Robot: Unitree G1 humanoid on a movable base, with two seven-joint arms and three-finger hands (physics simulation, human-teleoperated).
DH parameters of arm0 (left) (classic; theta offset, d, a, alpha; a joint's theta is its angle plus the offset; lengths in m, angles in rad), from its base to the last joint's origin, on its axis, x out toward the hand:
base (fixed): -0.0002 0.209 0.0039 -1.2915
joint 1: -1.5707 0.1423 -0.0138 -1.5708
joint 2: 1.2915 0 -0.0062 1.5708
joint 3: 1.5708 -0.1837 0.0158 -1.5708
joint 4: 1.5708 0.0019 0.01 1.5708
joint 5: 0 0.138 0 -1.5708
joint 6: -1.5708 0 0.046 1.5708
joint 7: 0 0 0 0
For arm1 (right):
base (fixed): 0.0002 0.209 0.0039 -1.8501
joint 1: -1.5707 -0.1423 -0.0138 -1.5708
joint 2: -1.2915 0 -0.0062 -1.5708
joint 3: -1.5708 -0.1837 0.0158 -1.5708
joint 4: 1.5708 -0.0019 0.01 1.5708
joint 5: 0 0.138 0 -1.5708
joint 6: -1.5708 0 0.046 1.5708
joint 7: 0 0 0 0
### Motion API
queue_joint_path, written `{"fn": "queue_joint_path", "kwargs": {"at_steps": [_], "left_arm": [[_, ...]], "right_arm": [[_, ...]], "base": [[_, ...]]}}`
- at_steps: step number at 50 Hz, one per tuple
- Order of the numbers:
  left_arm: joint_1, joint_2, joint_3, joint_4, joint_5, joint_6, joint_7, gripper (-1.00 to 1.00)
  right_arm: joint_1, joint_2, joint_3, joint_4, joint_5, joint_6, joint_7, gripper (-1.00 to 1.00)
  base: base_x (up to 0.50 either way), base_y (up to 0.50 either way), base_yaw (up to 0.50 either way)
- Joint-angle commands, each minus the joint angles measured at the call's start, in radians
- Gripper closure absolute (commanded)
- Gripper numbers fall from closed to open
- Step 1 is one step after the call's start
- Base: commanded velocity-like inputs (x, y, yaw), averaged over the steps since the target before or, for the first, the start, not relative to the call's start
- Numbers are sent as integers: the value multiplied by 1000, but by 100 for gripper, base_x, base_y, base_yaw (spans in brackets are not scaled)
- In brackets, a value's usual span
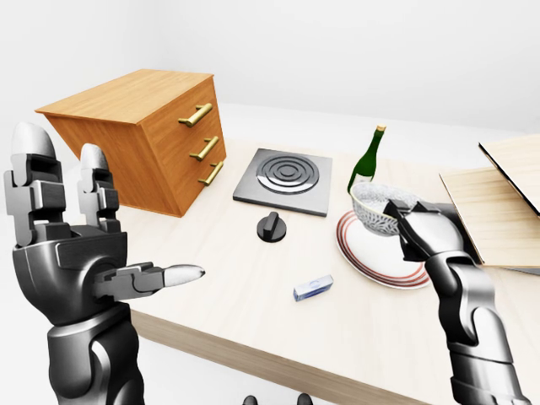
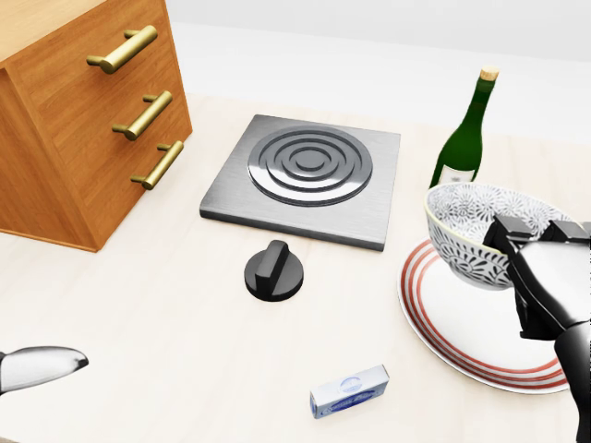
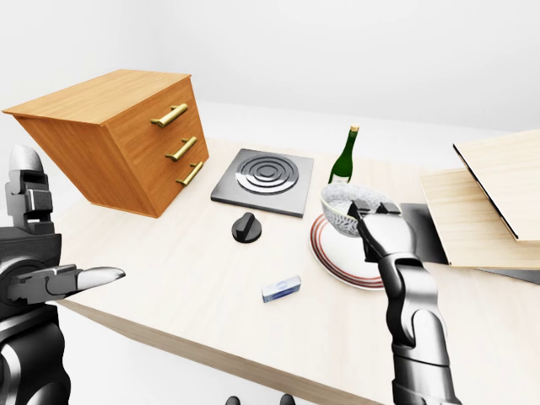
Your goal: Pick up the akita bowl and put it on the plate.
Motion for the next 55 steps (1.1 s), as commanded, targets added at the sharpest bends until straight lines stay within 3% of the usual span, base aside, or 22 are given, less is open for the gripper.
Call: {"fn": "queue_joint_path", "kwargs": {"at_steps": [1, 17, 46, 47, 55], "left_arm": [[4, -1, 0, 0, 0, 0, -2, -100], [6, -2, 2, -3, -1, 0, -3, -100], [8, -3, -2, 4, 4, 0, -8, -100], [10, -4, -2, 1, 3, 0, -10, -100], [12, -4, 2, -3, 1, 0, -10, -100]], "right_arm": [[26, 16, 9, -3, 18, -2, -40, 100], [79, 28, 1, 42, 12, -28, -88, 100], [52, 10, 15, 133, 7, -19, -137, 100], [57, 4, 21, 128, -18, -19, -144, -100], [53, 8, 5, 91, 3, -4, -107, -100]], "base": [[0, 0, 0], [0, 0, 0], [0, 0, 0], [0, 0, 0], [0, 0, 0]]}}
